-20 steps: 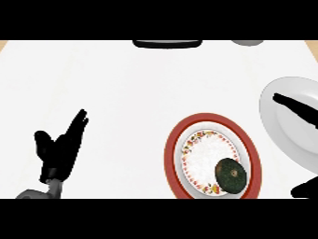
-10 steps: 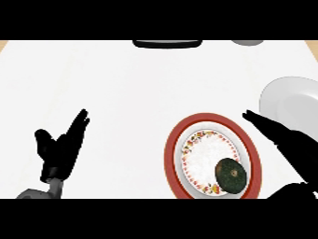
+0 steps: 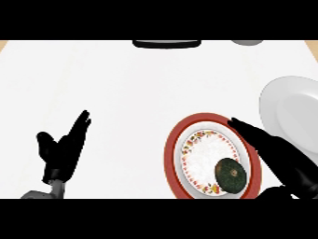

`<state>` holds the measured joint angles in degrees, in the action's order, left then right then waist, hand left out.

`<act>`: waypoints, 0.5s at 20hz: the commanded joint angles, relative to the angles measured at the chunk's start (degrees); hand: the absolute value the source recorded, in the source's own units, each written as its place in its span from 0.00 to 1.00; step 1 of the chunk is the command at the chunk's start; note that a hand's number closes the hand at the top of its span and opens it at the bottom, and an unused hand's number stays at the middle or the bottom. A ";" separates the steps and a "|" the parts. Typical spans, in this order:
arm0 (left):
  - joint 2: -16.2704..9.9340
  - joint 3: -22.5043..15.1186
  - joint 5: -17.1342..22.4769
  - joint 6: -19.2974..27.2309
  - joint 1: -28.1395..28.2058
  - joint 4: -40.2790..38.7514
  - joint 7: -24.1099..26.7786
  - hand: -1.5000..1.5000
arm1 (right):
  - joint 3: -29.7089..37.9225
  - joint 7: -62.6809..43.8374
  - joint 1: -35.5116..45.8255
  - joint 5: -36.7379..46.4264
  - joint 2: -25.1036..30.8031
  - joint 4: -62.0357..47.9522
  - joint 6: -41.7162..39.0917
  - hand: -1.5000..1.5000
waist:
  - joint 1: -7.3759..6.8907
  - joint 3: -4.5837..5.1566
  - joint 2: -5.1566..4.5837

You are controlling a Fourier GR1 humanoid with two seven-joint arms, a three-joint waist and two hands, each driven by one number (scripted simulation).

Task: Pick the squash from the plate and place it in the plate

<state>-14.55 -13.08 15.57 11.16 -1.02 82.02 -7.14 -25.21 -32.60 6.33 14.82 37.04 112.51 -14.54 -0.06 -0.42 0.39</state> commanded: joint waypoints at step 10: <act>1.16 2.43 -0.04 -4.01 0.66 -4.28 -1.01 0.50 | -5.68 -1.80 -0.98 16.73 -8.85 -7.20 1.09 0.00 | -0.01 0.43 -0.46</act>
<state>-13.65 -12.04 14.45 9.82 -0.18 83.21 -8.62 -28.70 -34.22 4.93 27.23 31.71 109.07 -14.26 -0.10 -0.40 0.39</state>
